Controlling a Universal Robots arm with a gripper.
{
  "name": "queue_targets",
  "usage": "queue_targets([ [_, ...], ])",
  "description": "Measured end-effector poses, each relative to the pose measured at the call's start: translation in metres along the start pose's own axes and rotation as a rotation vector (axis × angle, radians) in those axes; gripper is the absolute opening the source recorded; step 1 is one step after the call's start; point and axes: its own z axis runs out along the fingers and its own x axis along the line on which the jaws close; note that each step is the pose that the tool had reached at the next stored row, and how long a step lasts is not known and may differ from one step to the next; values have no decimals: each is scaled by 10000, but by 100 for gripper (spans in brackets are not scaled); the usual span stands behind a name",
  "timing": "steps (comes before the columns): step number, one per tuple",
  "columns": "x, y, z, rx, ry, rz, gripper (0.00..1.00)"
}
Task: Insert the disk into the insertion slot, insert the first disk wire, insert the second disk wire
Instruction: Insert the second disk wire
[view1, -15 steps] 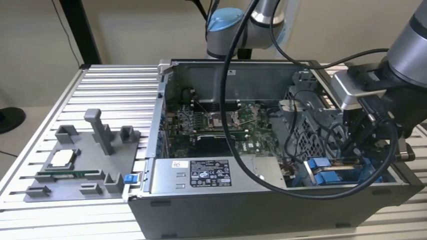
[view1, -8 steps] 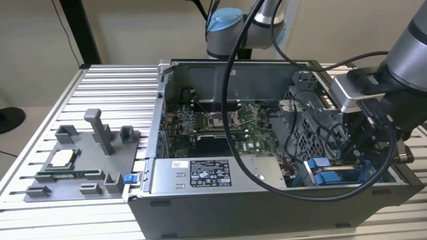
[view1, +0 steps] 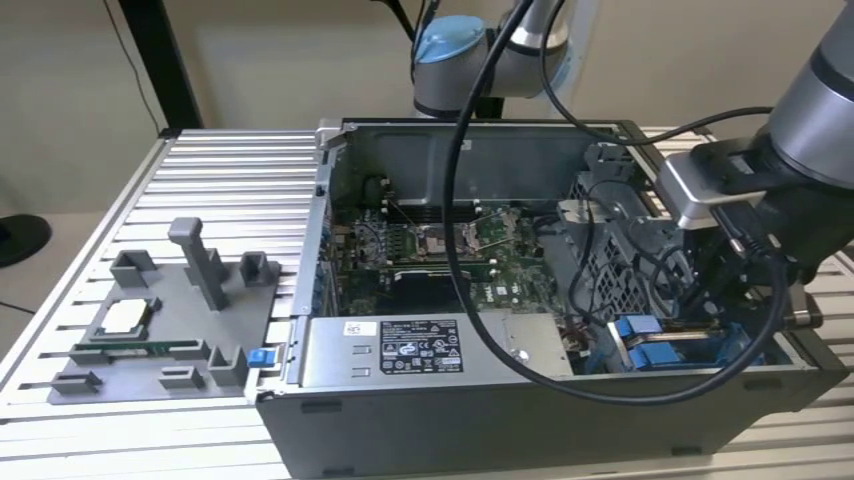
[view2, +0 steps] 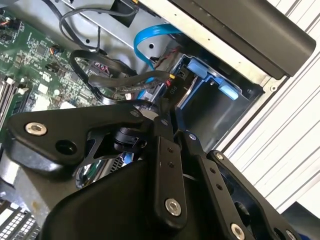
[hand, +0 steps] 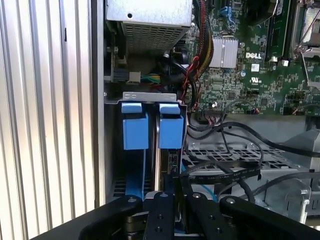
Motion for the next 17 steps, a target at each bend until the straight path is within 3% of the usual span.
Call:
queue_targets([
  [17,-4,-1,61,0,7,1,0],
])
